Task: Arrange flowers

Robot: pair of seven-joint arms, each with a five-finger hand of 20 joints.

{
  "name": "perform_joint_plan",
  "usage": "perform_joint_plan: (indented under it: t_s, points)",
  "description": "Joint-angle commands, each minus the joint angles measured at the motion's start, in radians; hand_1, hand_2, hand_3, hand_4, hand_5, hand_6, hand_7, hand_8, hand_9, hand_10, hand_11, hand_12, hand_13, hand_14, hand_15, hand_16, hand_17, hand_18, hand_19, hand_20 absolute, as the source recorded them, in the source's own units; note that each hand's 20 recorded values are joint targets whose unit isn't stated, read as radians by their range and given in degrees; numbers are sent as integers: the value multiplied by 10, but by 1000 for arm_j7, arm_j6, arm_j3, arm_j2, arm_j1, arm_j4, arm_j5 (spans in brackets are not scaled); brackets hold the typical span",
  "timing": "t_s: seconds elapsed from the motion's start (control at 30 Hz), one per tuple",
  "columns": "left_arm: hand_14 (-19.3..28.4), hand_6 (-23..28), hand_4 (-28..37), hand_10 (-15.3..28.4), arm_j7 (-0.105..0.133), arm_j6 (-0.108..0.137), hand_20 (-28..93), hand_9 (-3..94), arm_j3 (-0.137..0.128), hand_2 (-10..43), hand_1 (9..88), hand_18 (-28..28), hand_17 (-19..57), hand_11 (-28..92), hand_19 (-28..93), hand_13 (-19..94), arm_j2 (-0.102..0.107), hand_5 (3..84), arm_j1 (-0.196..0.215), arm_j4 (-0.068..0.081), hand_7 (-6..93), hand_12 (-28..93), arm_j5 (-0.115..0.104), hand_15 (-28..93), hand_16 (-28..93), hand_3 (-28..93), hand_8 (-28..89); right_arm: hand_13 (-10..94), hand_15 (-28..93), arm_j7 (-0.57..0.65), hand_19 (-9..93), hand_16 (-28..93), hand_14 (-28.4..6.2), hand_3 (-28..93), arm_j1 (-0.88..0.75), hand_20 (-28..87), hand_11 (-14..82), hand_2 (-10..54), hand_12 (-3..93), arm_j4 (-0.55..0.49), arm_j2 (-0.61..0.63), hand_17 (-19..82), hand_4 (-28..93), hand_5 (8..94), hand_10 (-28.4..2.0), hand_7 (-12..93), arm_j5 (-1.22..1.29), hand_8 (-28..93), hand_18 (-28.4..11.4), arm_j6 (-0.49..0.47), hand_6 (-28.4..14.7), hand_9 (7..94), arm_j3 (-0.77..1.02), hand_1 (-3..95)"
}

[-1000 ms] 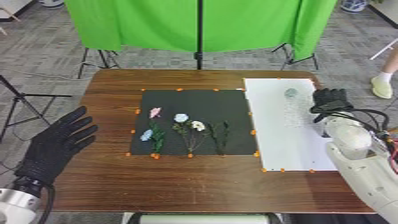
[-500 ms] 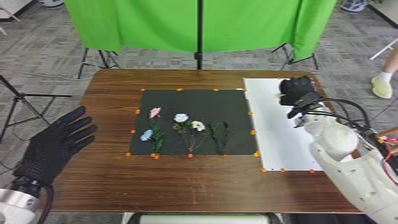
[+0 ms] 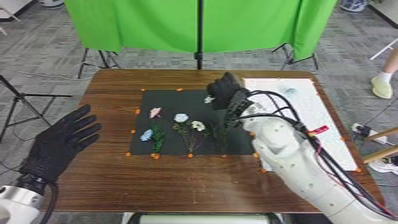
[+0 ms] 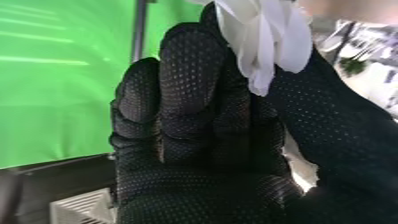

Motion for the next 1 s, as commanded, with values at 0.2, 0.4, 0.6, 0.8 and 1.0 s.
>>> perform_joint_plan:
  t_s: [0.2,0.4,0.6,0.8,1.0]
  points:
    - [136,21,-278,105,-11,-9,68,229,-3,-6,246,189,-119,207,396,160,-8,267,14,5,201,152,1,299,-11,705,-115,745,516,-23,802,367,13,835,-36,411,153,-95,444,18,41,312,-283,711,-19,470,-47,-157,-157,-9,42,878,-11,489]
    - [136,21,-279,106,-12,-4,67,229,-2,-6,246,189,-119,206,396,160,-10,267,13,4,201,152,2,299,-11,705,-114,718,503,-3,776,349,4,808,-35,407,144,-95,420,19,45,295,-283,675,-21,460,-33,-162,-154,-31,43,849,-19,448]
    - [136,22,-280,106,-10,-6,67,229,-3,-6,246,189,-119,206,396,160,-14,268,17,3,201,153,1,298,-11,705,-114,639,568,-12,749,224,-23,865,-55,411,323,-85,219,-8,45,254,-283,603,-62,347,-8,-228,-155,-60,38,703,14,269]
    - [136,21,-279,106,-11,-13,67,229,-9,-6,245,189,-118,206,396,160,-10,268,12,5,201,153,1,297,-10,704,-114,566,602,-20,745,211,-49,857,-105,421,343,-73,216,-90,70,223,-283,507,-87,315,128,-219,-166,-69,3,601,112,133]
    - [136,21,-279,106,-3,-14,67,229,-13,-6,244,189,-118,206,397,160,-8,267,17,5,200,153,2,298,-10,704,-114,395,547,46,681,155,-94,832,-112,421,309,-54,209,-106,128,164,-283,373,-109,232,256,-163,-188,-126,-35,439,227,24]
